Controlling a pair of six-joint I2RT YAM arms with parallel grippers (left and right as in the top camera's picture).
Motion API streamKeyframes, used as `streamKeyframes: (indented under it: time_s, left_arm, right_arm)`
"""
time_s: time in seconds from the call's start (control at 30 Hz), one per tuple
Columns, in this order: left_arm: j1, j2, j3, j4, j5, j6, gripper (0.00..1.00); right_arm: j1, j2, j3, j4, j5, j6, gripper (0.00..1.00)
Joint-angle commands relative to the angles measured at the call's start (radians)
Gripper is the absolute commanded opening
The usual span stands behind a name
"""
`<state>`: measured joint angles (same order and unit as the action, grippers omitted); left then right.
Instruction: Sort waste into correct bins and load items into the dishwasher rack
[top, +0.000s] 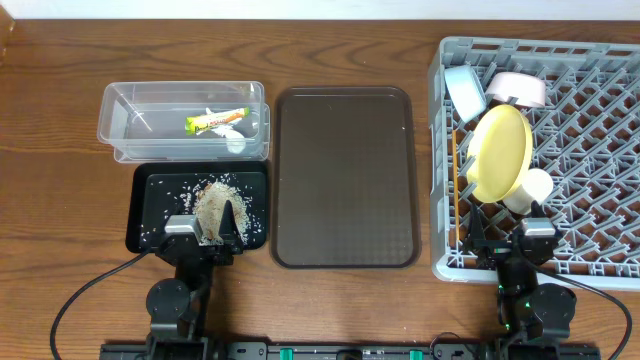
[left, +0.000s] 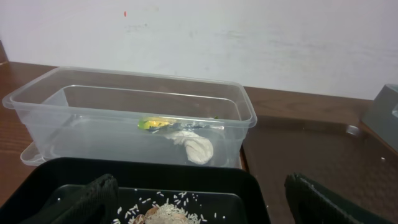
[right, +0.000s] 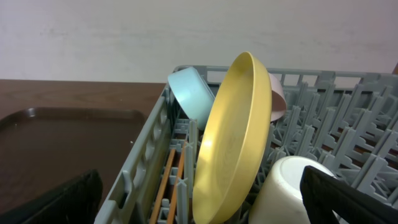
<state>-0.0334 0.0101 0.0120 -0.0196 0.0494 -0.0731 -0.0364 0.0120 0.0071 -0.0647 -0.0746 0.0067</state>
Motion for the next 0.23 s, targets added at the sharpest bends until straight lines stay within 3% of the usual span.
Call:
streamKeyframes:
  time_s: [0.0,0.2]
  left_arm:
    - [0.006,-0.006,-0.008,-0.048,-0.008,0.016,0.88]
    - [0.006,-0.006,-0.008,-0.048,-0.008,0.016,0.88]
  right_arm:
    - [0.02,-0.005,-0.002,-0.004,0.003,-0.008,0.99]
    - [0.02,-0.005,-0.002,-0.004,0.003,-0.008,0.99]
